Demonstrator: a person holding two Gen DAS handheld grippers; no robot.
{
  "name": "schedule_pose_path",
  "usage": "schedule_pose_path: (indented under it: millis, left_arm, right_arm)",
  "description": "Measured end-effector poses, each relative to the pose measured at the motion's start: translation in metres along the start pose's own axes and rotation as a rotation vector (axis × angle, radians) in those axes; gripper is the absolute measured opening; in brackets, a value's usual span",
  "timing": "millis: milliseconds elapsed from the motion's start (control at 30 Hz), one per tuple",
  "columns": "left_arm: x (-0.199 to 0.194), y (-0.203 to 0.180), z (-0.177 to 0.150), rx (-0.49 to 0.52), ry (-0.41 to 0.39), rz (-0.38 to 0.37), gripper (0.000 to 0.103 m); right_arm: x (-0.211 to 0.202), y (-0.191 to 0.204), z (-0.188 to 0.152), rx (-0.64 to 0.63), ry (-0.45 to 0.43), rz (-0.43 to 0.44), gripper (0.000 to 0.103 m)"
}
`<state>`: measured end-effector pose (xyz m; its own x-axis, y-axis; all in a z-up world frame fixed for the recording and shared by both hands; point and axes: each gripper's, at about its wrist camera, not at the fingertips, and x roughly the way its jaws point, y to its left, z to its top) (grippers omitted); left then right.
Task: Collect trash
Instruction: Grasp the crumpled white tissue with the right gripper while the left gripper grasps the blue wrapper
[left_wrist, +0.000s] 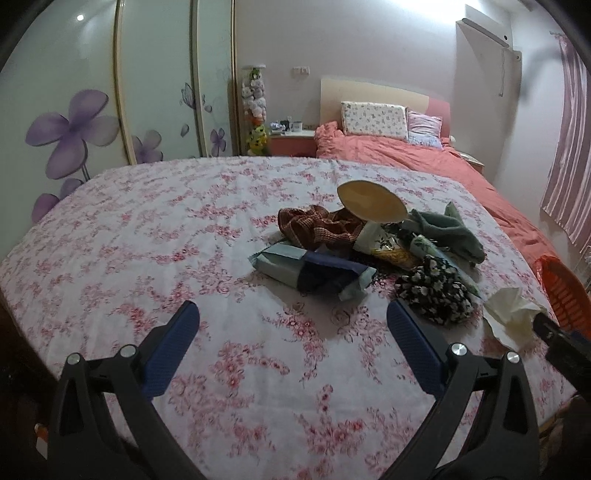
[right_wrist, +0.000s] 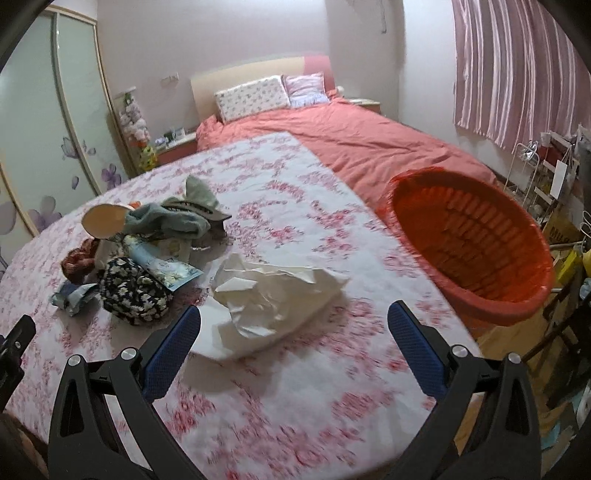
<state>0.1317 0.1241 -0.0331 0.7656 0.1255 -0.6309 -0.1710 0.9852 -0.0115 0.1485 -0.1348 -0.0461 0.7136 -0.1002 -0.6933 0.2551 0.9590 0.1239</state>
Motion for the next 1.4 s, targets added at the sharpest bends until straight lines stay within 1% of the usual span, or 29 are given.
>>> schedule_pose_path:
  millis: [67, 200, 267, 300, 333, 400, 467, 567, 767, 900, 1000, 1067, 1133, 1200, 1333, 1400]
  left_arm:
    - [0.009, -0.001, 0.003, -0.003, 0.021, -0.004, 0.099]
    - [0.029, -0.004, 0.012, -0.017, 0.062, -0.026, 0.099]
    - [0.039, -0.007, 0.017, -0.012, 0.072, -0.021, 0.099]
    - [0.044, -0.008, 0.019, -0.010, 0.076, -0.018, 0.099]
    - [0.050, -0.009, 0.022, -0.006, 0.083, -0.010, 0.099]
    - [0.063, -0.011, 0.025, 0.001, 0.105, 0.010, 0.099]
    - [0.073, -0.013, 0.026, 0.002, 0.127, 0.023, 0.099]
    - [0.083, -0.010, 0.027, -0.001, 0.151, 0.036, 0.099]
    - [0.090, 0.006, 0.026, 0.013, 0.164, 0.050, 0.099]
    - [0.092, 0.029, 0.023, 0.014, 0.164, 0.060, 0.099]
    - [0.094, 0.046, 0.024, -0.023, 0.187, 0.036, 0.099]
    - [0.096, 0.053, 0.025, -0.057, 0.202, 0.025, 0.099]
    - [0.098, 0.057, 0.028, -0.091, 0.215, 0.006, 0.099]
    - [0.098, 0.058, 0.031, -0.122, 0.219, -0.028, 0.099]
    - [0.101, 0.056, 0.036, -0.133, 0.217, -0.021, 0.099]
    - [0.102, 0.056, 0.037, -0.149, 0.216, -0.033, 0.099]
  right_arm:
    - [0.011, 0.003, 0.001, -0.002, 0.028, -0.005, 0.100]
    - [0.027, 0.002, 0.006, 0.031, 0.101, 0.017, 0.099]
    - [0.034, 0.002, 0.007, 0.031, 0.119, 0.020, 0.092]
    - [0.038, 0.002, 0.008, 0.028, 0.138, 0.021, 0.085]
    - [0.040, 0.002, 0.008, 0.023, 0.142, 0.018, 0.082]
    - [0.041, 0.003, 0.010, -0.001, 0.133, 0.008, 0.079]
    - [0.043, 0.001, 0.012, -0.009, 0.126, 0.008, 0.073]
    - [0.046, -0.002, 0.016, -0.022, 0.119, 0.002, 0.070]
    - [0.056, -0.001, 0.022, -0.035, 0.115, -0.010, 0.069]
    - [0.059, 0.002, 0.024, -0.045, 0.117, -0.014, 0.070]
    - [0.062, 0.002, 0.027, -0.038, 0.127, -0.013, 0.071]
    - [0.064, 0.002, 0.029, -0.024, 0.134, -0.006, 0.073]
    - [0.066, 0.001, 0.031, -0.003, 0.145, 0.008, 0.078]
    - [0.066, 0.000, 0.033, 0.020, 0.154, 0.021, 0.080]
    - [0.069, 0.001, 0.035, 0.049, 0.166, 0.033, 0.083]
    - [0.070, 0.002, 0.036, 0.049, 0.168, 0.033, 0.084]
